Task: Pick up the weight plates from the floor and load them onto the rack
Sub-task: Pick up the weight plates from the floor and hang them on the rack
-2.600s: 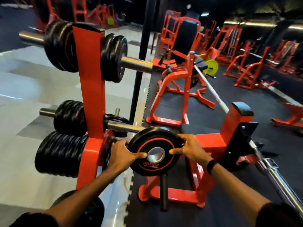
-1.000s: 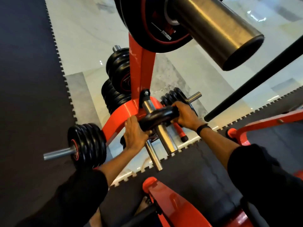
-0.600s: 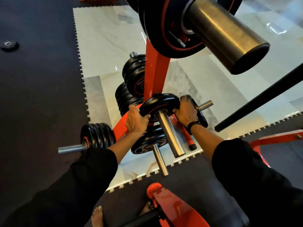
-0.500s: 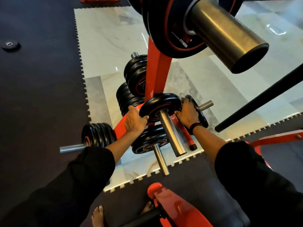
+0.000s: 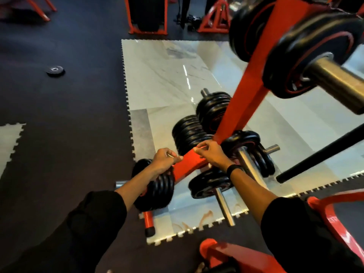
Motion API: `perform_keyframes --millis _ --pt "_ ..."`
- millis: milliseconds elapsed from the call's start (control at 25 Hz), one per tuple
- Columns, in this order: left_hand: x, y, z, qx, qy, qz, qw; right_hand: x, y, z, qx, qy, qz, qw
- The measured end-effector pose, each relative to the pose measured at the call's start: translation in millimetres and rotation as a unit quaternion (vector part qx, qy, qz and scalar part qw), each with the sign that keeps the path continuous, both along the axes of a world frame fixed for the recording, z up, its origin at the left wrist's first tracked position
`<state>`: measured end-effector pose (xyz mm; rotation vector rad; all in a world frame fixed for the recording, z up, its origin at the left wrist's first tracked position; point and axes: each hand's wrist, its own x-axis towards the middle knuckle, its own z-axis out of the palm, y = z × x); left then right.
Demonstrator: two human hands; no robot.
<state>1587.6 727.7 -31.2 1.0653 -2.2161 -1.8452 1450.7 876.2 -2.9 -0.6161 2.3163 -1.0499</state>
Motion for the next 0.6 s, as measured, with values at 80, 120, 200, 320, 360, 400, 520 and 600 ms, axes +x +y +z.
perform_keyframes --millis 80,120,200,320,360,400,520,600 --pt "52 -65 15 -0.002 0.003 0.030 1.000 43 -67 13 -0.010 -0.054 0.044 0.997" --pt "81 -102 23 0.003 0.005 0.051 0.999 66 -104 22 -0.014 -0.065 0.066 0.996" --pt "141 -178 45 -0.004 0.012 0.102 0.995 110 -180 45 -0.019 -0.071 0.115 0.991" --pt "211 -276 90 -0.048 0.023 0.167 0.985 161 -282 87 -0.030 -0.054 0.201 0.978" --pt "231 -305 107 -0.063 0.033 0.189 0.979 177 -315 102 -0.038 -0.041 0.221 0.974" --pt "246 -334 126 -0.078 0.044 0.208 0.974 190 -348 117 -0.053 -0.028 0.236 0.970" --pt "277 -408 172 -0.117 0.082 0.261 0.955 221 -437 154 -0.092 -0.005 0.279 0.956" --pt "287 -443 187 -0.128 0.099 0.284 0.945 230 -483 162 -0.099 0.002 0.298 0.949"
